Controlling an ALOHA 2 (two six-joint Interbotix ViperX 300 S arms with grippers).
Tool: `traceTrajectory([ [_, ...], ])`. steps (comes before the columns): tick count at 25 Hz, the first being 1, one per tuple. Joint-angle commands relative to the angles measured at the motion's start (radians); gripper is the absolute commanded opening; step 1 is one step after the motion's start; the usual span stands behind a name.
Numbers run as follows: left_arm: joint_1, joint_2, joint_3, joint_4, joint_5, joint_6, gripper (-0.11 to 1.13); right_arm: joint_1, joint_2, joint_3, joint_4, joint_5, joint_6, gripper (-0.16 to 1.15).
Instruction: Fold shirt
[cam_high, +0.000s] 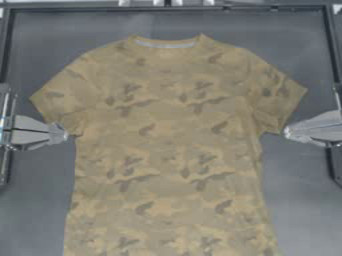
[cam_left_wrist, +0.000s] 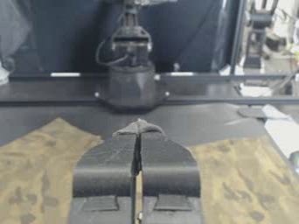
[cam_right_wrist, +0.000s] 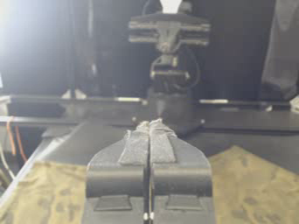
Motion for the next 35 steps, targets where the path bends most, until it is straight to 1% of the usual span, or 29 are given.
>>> traceTrajectory([
  [1, -0.006, -0.021, -0.012, 0.0, -0.015, 0.008, -0.03, 0.002, 0.0, -0.014, 0.034, -0.017, 0.012, 0.02],
  [3, -0.006, -0.025, -0.018, 0.0, -0.011, 0.011, 0.06, 0.0, 0.0, -0.012, 0.066, -0.018, 0.009, 0.11],
  [4, -0.006, -0.023, -0.023, 0.002, -0.005, 0.012, 0.09, 0.0, 0.002, -0.011, 0.069, -0.015, 0.008, 0.12],
  [7, -0.006, -0.021, -0.035, 0.0, 0.031, 0.02, 0.08, 0.0, 0.002, -0.015, 0.066, -0.002, 0.006, 0.11],
  [10, -0.005, -0.023, -0.058, 0.0, 0.084, 0.015, 0.08, 0.0, 0.002, -0.021, 0.043, 0.035, 0.003, 0.11],
  [12, -0.005, -0.017, -0.081, -0.008, 0.14, 0.009, 0.11, -0.005, 0.005, -0.035, 0.025, 0.071, 0.011, 0.16],
  [13, -0.003, -0.014, -0.095, -0.011, 0.176, 0.008, 0.17, -0.009, 0.006, -0.048, 0.015, 0.095, 0.009, 0.24],
  [14, -0.005, -0.009, -0.11, -0.014, 0.212, 0.008, 0.27, -0.009, 0.006, -0.055, 0.014, 0.114, 0.008, 0.35],
  [15, -0.005, -0.003, -0.124, -0.015, 0.247, 0.008, 0.4, -0.009, 0.005, -0.063, 0.012, 0.132, 0.008, 0.48],
  [18, -0.005, 0.006, -0.152, -0.017, 0.318, 0.006, 0.87, -0.009, 0.005, -0.081, 0.011, 0.187, 0.009, 0.89],
  [19, -0.005, 0.008, -0.153, -0.017, 0.331, 0.006, 1.01, -0.009, 0.003, -0.086, 0.011, 0.201, 0.009, 0.99],
  [20, -0.005, 0.009, -0.155, -0.017, 0.337, 0.006, 1.09, -0.011, 0.003, -0.092, 0.012, 0.212, 0.009, 1.05],
  [21, -0.005, 0.009, -0.156, -0.018, 0.35, 0.006, 1.08, -0.011, 0.002, -0.097, 0.017, 0.222, 0.009, 1.05],
  [23, -0.005, 0.009, -0.167, -0.029, 0.37, 0.003, 1.01, -0.009, -0.002, -0.112, 0.02, 0.259, 0.009, 1.01],
  [25, -0.005, 0.011, -0.192, -0.04, 0.434, 0.002, 1.0, -0.011, -0.002, -0.149, 0.026, 0.354, 0.011, 0.99],
  [27, -0.008, 0.02, -0.23, -0.049, 0.535, 0.0, 1.02, -0.011, 0.002, -0.206, 0.037, 0.491, 0.012, 0.99],
  [30, -0.011, 0.057, -0.304, -0.066, 0.687, -0.011, 1.02, -0.011, 0.021, -0.305, 0.054, 0.721, 0.025, 0.99],
  [32, -0.011, 0.098, -0.351, -0.069, 0.784, -0.043, 1.02, -0.011, 0.055, -0.37, 0.066, 0.87, 0.055, 0.99],
  [33, -0.017, 0.13, -0.376, -0.067, 0.844, -0.069, 1.02, -0.011, 0.08, -0.399, 0.066, 0.939, 0.08, 0.99],
  [35, -0.037, 0.178, -0.41, -0.066, 0.922, -0.114, 1.02, -0.002, 0.143, -0.456, 0.06, 1.058, 0.137, 0.99],
])
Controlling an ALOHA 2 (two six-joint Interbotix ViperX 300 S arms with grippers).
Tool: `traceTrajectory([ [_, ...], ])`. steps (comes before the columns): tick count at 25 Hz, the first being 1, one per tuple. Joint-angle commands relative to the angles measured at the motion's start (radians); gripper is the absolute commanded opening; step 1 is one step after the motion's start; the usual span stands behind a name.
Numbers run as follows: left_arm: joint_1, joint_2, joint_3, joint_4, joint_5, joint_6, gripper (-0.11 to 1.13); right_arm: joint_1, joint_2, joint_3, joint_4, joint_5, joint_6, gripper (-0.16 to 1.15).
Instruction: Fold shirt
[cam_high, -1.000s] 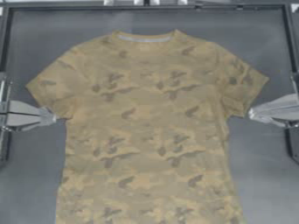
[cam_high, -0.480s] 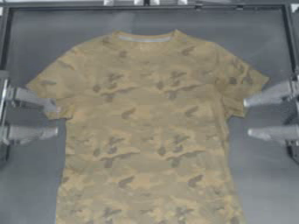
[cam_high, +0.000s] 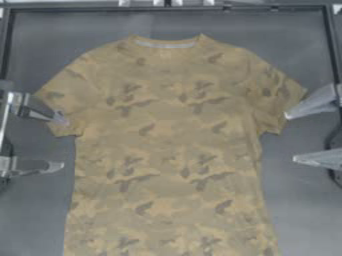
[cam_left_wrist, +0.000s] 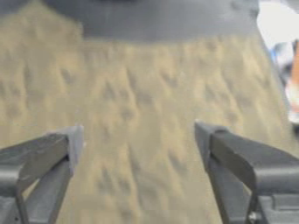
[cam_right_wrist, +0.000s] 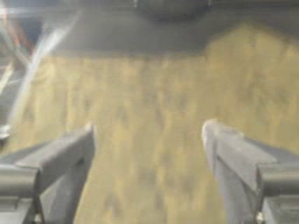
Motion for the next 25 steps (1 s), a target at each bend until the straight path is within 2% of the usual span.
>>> traceTrajectory([
  [1, -0.035, 0.103, -0.086, 0.0, 0.135, -0.063, 1.01, 0.021, 0.115, -0.126, -0.003, 0.209, 0.078, 0.99],
  [4, -0.083, 0.143, -0.115, 0.032, 0.195, -0.135, 1.01, 0.098, 0.215, -0.21, -0.037, 0.35, 0.144, 0.98],
  [8, -0.17, 0.175, -0.117, 0.114, 0.222, -0.282, 0.99, 0.201, 0.304, -0.276, -0.092, 0.459, 0.291, 0.98],
  [10, -0.238, 0.193, -0.124, 0.166, 0.241, -0.367, 0.98, 0.267, 0.334, -0.284, -0.123, 0.495, 0.367, 0.98],
  [14, -0.333, 0.252, -0.155, 0.239, 0.334, -0.502, 0.98, 0.38, 0.362, -0.285, -0.156, 0.508, 0.518, 0.98],
  [16, -0.379, 0.285, -0.172, 0.255, 0.345, -0.546, 0.98, 0.442, 0.377, -0.285, -0.186, 0.505, 0.601, 0.98],
  [19, -0.434, 0.341, -0.202, 0.264, 0.353, -0.603, 0.98, 0.509, 0.411, -0.296, -0.216, 0.502, 0.676, 0.98],
  [25, -0.502, 0.449, -0.232, 0.267, 0.364, -0.667, 0.97, 0.586, 0.494, -0.324, -0.219, 0.483, 0.775, 0.98],
])
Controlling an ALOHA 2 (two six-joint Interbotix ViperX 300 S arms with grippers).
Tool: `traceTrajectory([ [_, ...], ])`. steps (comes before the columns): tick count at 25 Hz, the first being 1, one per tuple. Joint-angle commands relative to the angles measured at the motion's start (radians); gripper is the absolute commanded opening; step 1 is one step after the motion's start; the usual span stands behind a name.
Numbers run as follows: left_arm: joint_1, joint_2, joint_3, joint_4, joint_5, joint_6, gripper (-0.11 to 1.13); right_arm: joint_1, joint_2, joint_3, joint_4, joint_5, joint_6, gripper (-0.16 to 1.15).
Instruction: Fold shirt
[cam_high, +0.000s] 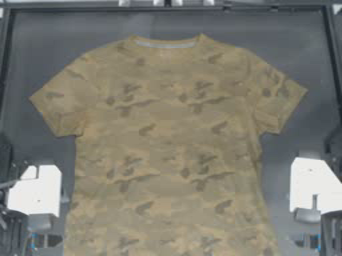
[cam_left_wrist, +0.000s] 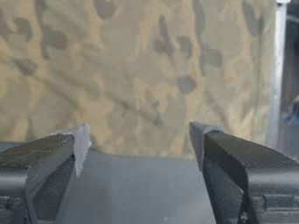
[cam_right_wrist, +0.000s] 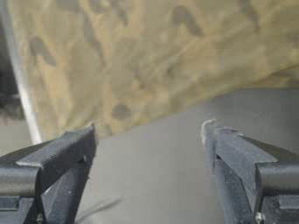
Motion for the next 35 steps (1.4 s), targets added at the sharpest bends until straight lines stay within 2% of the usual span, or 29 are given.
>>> traceTrajectory([
  [1, -0.029, 0.046, -0.04, 0.005, 0.008, -0.031, 0.96, 0.031, 0.031, -0.04, -0.005, -0.02, 0.037, 0.98],
  [7, -0.094, 0.126, -0.063, 0.006, 0.011, -0.101, 0.88, 0.08, 0.129, -0.069, -0.003, -0.051, 0.103, 0.98],
  [12, -0.153, 0.183, -0.087, 0.029, -0.011, -0.184, 0.88, 0.127, 0.193, -0.074, -0.011, -0.133, 0.186, 0.98],
  [19, -0.218, 0.284, -0.109, 0.034, -0.071, -0.256, 0.89, 0.179, 0.284, -0.077, -0.015, -0.218, 0.268, 0.98],
  [28, -0.258, 0.393, -0.152, 0.028, -0.132, -0.279, 0.9, 0.209, 0.393, -0.112, 0.005, -0.255, 0.282, 0.98],
  [35, -0.276, 0.463, -0.184, 0.021, -0.133, -0.29, 0.89, 0.224, 0.453, -0.124, 0.015, -0.262, 0.293, 0.98],
])
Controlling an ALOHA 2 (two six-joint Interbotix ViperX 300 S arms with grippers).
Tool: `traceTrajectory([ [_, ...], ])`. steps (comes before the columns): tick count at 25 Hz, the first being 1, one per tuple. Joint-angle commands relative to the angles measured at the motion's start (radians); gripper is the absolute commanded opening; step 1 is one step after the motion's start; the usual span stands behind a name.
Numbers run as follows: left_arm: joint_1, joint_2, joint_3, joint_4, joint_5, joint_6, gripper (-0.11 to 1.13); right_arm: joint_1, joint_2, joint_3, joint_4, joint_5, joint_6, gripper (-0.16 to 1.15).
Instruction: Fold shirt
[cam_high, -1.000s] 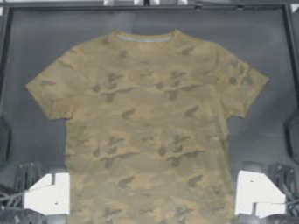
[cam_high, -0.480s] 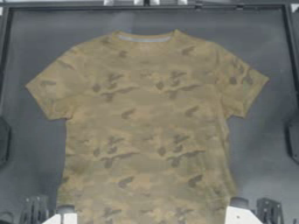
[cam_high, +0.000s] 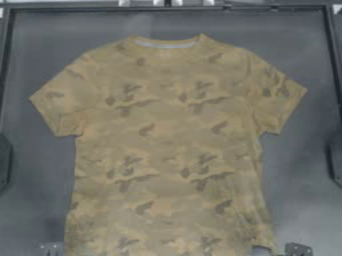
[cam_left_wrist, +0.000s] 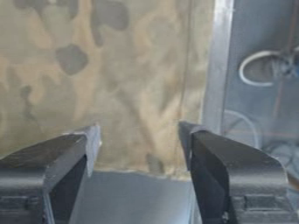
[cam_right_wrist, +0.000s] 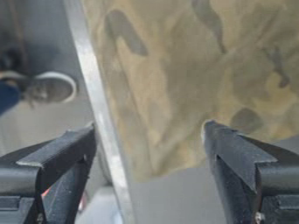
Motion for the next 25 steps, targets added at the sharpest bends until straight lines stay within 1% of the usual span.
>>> traceTrajectory([
  [1, -0.009, 0.009, -0.038, -0.003, -0.003, -0.006, 0.89, 0.008, 0.015, -0.034, 0.009, -0.003, -0.005, 0.98],
  [3, -0.014, 0.032, -0.049, -0.003, -0.003, -0.011, 0.89, 0.012, 0.031, -0.04, 0.011, 0.0, -0.005, 0.98],
  [9, -0.032, 0.087, -0.061, -0.005, -0.003, -0.041, 0.9, 0.018, 0.083, -0.038, 0.041, -0.003, -0.011, 0.98],
  [13, -0.043, 0.118, -0.066, -0.003, -0.012, -0.061, 0.9, 0.018, 0.109, -0.04, 0.046, -0.023, -0.015, 0.98],
  [18, -0.049, 0.158, -0.084, -0.005, -0.023, -0.06, 0.9, 0.02, 0.13, -0.038, 0.049, -0.034, -0.015, 0.98],
  [25, -0.048, 0.178, -0.083, 0.002, -0.015, -0.06, 0.9, 0.02, 0.15, -0.029, 0.044, -0.034, -0.012, 0.98],
])
